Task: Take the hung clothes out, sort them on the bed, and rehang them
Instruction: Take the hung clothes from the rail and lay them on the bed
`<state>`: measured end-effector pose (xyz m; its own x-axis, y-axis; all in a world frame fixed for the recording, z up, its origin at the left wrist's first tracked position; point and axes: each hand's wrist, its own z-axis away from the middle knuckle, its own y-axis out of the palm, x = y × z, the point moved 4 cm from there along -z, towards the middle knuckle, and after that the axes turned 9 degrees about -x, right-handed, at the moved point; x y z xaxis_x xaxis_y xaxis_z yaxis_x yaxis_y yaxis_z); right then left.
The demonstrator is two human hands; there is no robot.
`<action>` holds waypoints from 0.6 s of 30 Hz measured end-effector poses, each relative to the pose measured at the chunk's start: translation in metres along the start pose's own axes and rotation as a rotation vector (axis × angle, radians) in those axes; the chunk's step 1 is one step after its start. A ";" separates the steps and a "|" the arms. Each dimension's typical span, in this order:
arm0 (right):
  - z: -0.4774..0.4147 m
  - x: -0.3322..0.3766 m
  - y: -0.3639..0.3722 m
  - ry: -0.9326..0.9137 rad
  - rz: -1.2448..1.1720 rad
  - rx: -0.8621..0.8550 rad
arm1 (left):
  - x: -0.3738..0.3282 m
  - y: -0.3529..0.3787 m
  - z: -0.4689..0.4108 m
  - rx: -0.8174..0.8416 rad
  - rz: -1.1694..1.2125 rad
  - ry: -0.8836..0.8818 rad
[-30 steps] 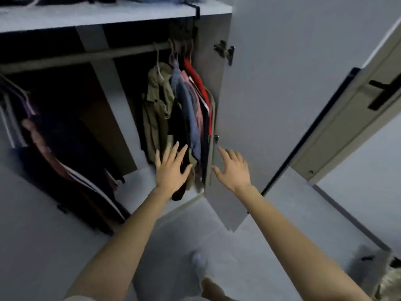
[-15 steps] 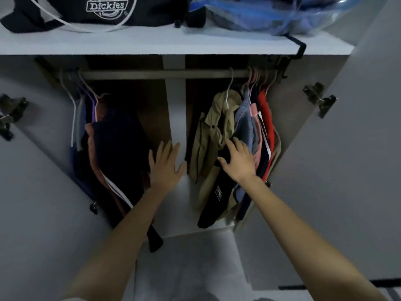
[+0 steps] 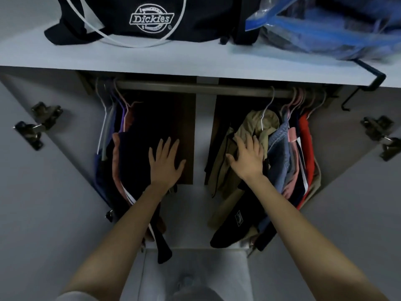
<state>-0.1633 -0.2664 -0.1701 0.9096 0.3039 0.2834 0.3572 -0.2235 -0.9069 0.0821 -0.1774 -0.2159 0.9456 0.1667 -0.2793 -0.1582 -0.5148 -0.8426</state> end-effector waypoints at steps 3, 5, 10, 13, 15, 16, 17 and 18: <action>-0.015 -0.009 0.000 0.083 0.045 -0.001 | 0.001 0.004 -0.017 0.001 0.008 0.016; -0.026 -0.018 0.000 0.136 0.073 -0.006 | 0.001 0.007 -0.026 -0.009 0.020 0.025; -0.046 -0.033 -0.004 0.264 0.025 -0.025 | 0.002 0.016 -0.048 0.004 0.024 0.040; -0.056 -0.036 -0.003 0.315 -0.047 -0.029 | 0.002 0.021 -0.057 0.018 0.037 0.052; -0.062 -0.041 0.001 0.346 -0.041 -0.010 | 0.002 0.023 -0.061 0.028 0.041 0.062; -0.064 -0.042 0.001 0.350 -0.013 -0.012 | 0.002 0.024 -0.063 0.036 0.043 0.065; -0.066 -0.045 0.002 0.342 0.015 -0.029 | 0.002 0.025 -0.065 0.042 0.048 0.069; -0.067 -0.047 0.003 0.325 0.019 -0.069 | 0.002 0.026 -0.066 0.047 0.054 0.073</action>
<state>-0.1905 -0.3436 -0.1649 0.9324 -0.0099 0.3612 0.3428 -0.2918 -0.8930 0.0984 -0.2461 -0.2084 0.9532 0.0775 -0.2923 -0.2210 -0.4809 -0.8484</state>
